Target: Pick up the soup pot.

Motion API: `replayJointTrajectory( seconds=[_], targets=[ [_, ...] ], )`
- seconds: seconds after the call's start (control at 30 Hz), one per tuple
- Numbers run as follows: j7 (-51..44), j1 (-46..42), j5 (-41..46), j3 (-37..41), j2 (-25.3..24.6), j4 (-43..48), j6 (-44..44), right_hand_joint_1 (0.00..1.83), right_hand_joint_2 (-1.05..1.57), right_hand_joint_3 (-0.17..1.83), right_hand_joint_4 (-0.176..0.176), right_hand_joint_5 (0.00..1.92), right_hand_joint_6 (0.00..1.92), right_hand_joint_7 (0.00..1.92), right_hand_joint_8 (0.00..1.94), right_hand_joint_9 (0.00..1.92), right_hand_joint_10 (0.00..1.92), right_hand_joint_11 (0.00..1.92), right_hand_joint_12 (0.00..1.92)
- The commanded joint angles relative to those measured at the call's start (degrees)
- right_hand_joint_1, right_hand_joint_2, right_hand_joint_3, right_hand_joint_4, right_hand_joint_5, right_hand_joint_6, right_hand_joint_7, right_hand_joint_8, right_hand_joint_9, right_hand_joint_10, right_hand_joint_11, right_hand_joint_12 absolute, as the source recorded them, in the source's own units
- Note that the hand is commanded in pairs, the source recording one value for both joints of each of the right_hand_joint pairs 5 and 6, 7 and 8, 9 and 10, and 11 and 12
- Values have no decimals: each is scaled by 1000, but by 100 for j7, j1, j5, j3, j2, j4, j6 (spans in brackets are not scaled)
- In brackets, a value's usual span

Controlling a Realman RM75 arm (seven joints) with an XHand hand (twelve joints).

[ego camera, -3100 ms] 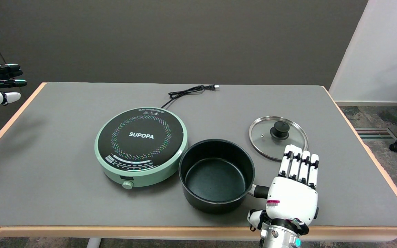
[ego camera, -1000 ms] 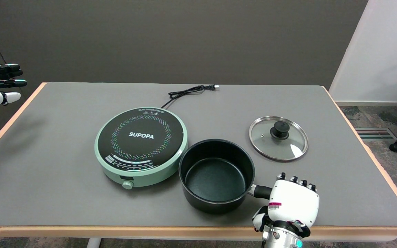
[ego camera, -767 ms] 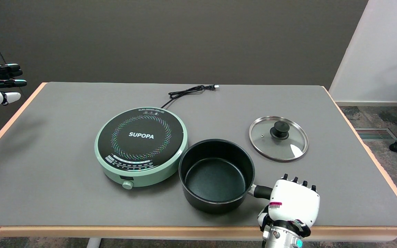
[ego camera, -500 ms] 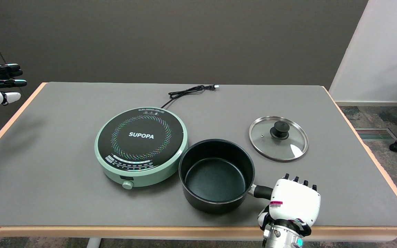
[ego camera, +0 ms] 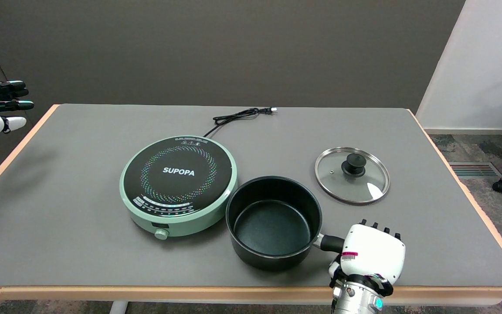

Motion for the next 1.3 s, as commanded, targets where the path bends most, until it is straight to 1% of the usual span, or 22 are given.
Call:
replayJointTrajectory(
  seconds=[0.03,0.07,0.1,0.17,0.2,0.27,0.3,0.33,0.37,0.4,0.43,0.53,0.67,0.8,0.87,0.93,1.07,1.13,1.17,1.2,1.23,1.3],
  targets=[
    [291,78,134,65,14,41,-2,1138,693,833,-55,1817,1817,1817,1817,1817,1817,1817,1817],
    [304,78,135,75,14,41,-2,1130,705,810,-51,1832,1832,1832,1832,1832,1832,1832,1832],
    [319,85,135,83,14,41,-9,1095,749,699,-38,1872,1872,1872,1872,1872,1872,1872,1872],
    [337,86,143,107,14,41,-2,1062,761,562,-29,1900,1900,1900,1900,1900,1900,1900,1900],
    [337,93,136,122,14,48,-16,1050,731,548,-28,1903,1903,1903,1903,1903,1903,1903,1903],
    [337,102,95,92,30,33,-11,1094,290,1038,-24,1901,1901,1901,1901,1901,1901,1901,1901],
    [337,109,95,99,30,40,-10,1081,192,1046,-24,1896,1896,1896,1896,1896,1896,1896,1896],
    [337,110,88,107,30,41,-10,1056,214,954,-24,1893,1893,1893,1893,1893,1893,1893,1893],
    [-161,0,296,-895,-192,962,856,1025,281,886,-25,1891,1891,1891,1891,1891,1891,1891,1891],
    [278,99,109,11,7,136,80,989,372,831,-26,1892,1892,1892,1892,1892,1892,1892,1892],
    [322,110,87,123,30,41,-10,964,445,789,-27,1895,1895,1895,1895,1895,1895,1895,1895],
    [305,118,87,123,37,41,-17,958,465,774,-30,1896,1896,1896,1896,1896,1896,1896,1896],
    [297,134,40,97,47,17,-10,971,373,799,-24,1913,1913,1913,1913,1913,1913,1913,1913],
    [298,134,39,164,38,48,-3,972,387,829,-23,1919,1919,1919,1919,1919,1919,1919,1919],
    [312,134,61,171,53,93,-2,947,570,848,-30,1920,1920,1920,1920,1920,1920,1920,1920],
    [320,134,63,171,77,119,-2,925,741,863,-48,1920,1920,1920,1920,1920,1920,1920,1920],
    [337,134,56,171,109,153,-9,906,944,813,-48,1920,1920,1920,1920,1920,1920,1920,1920],
    [336,134,40,148,133,153,-18,913,962,804,-50,1920,1920,1920,1920,1920,1920,1920,1920],
    [344,134,32,125,149,153,-18,938,941,774,-34,1920,1920,1920,1920,1920,1920,1920,1920],
    [353,141,31,116,150,153,-10,946,921,765,-29,1920,1920,1920,1920,1920,1920,1920,1920],
    [397,143,31,123,150,174,-10,956,839,792,-24,1920,1920,1920,1920,1920,1920,1920,1920],
    [425,143,0,131,134,177,-10,955,591,957,-20,1920,1920,1920,1920,1920,1920,1920,1920]
  ],
)
